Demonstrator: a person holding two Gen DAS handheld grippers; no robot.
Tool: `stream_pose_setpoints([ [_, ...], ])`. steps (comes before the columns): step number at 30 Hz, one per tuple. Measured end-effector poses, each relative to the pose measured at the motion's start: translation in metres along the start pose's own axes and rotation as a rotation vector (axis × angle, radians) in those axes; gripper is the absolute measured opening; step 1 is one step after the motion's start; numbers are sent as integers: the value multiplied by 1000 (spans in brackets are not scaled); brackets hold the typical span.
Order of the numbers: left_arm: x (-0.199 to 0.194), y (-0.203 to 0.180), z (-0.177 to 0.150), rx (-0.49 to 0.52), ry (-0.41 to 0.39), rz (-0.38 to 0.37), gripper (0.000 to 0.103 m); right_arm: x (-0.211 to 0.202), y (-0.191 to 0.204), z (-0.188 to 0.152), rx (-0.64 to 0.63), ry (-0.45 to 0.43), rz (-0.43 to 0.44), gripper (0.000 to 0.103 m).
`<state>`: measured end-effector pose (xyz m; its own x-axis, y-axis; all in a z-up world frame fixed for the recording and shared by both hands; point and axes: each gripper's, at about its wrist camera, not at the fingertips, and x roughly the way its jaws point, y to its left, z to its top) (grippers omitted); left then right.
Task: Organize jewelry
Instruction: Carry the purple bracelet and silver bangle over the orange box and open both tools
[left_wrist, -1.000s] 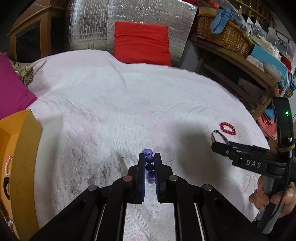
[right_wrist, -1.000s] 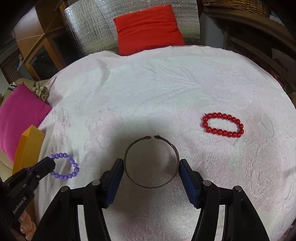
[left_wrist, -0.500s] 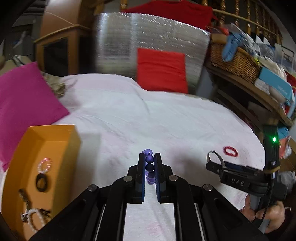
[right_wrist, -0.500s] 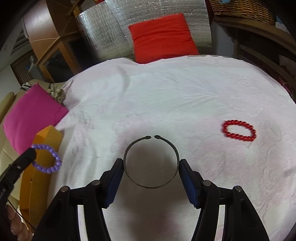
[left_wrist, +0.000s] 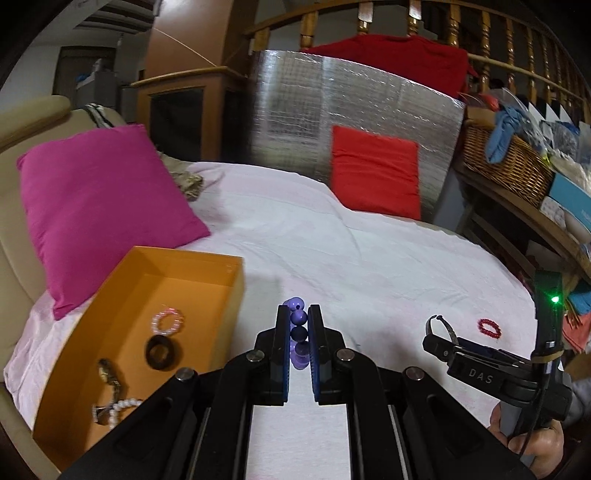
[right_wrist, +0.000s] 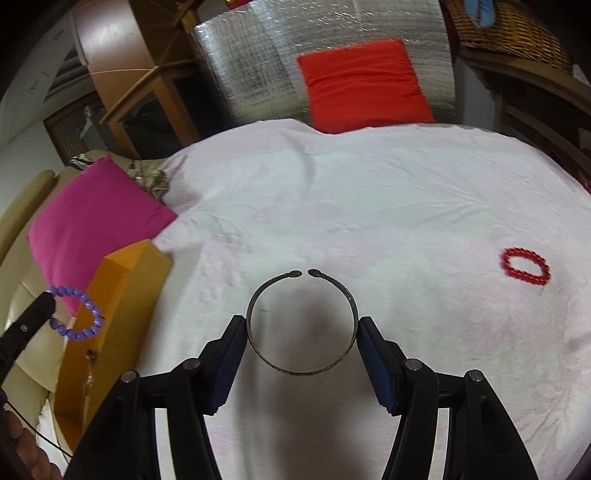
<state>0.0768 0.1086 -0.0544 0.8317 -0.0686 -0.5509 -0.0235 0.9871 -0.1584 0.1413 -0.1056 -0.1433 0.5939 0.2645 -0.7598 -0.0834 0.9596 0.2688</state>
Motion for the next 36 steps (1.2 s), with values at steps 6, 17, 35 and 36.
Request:
stream_pose_setpoints([
  [6,-13,32,1,-37,-32,59,9,-2,45,8,-46,-33,90,64],
  [17,-13,130,-6,-170,-40,246,9,24,145,20,-198,-20,273,64],
  [35,55,185,-28,-289,189,352,9,136,249,33,-251,235,269,64],
  [36,56,185,-28,-288,193,359,9,139,249,34,-251,236,257,64],
])
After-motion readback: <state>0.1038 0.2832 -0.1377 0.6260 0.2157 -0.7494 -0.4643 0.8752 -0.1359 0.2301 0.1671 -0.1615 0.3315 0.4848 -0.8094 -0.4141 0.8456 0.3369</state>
